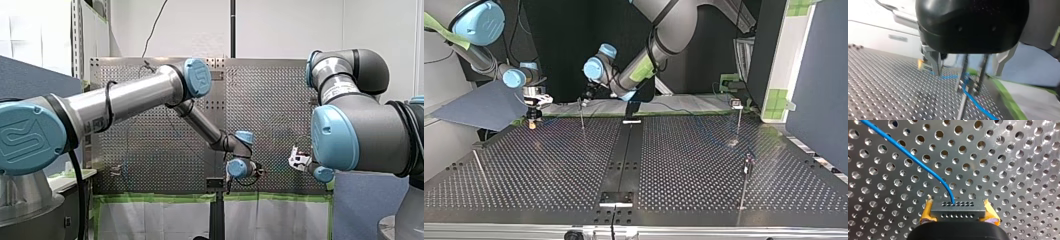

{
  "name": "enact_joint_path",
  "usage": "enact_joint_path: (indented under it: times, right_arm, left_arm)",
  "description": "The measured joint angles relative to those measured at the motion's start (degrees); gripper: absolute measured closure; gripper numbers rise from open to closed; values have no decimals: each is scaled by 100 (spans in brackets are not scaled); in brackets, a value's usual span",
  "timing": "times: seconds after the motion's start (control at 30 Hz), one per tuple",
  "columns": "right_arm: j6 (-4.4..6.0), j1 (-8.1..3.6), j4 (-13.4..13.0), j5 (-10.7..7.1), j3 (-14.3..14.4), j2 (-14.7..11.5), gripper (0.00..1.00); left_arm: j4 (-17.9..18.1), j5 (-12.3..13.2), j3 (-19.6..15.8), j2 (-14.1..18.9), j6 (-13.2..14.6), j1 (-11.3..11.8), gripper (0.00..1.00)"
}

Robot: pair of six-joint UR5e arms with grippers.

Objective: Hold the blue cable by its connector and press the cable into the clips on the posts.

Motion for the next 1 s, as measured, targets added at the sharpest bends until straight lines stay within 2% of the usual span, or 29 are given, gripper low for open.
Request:
enact_joint_path:
  times: [0.23, 0.67, 1.0]
  right_arm:
    - [0, 8, 0, 7, 0, 0, 100]
    - [0, 26, 0, 9, 0, 2, 100]
    - [1, 28, 0, 9, 0, 6, 100]
  left_arm:
    - [218, 83, -259, 65, -2, -94, 0]
    - [127, 70, -285, 58, -19, -168, 0]
    - [141, -99, -283, -77, -68, -206, 0]
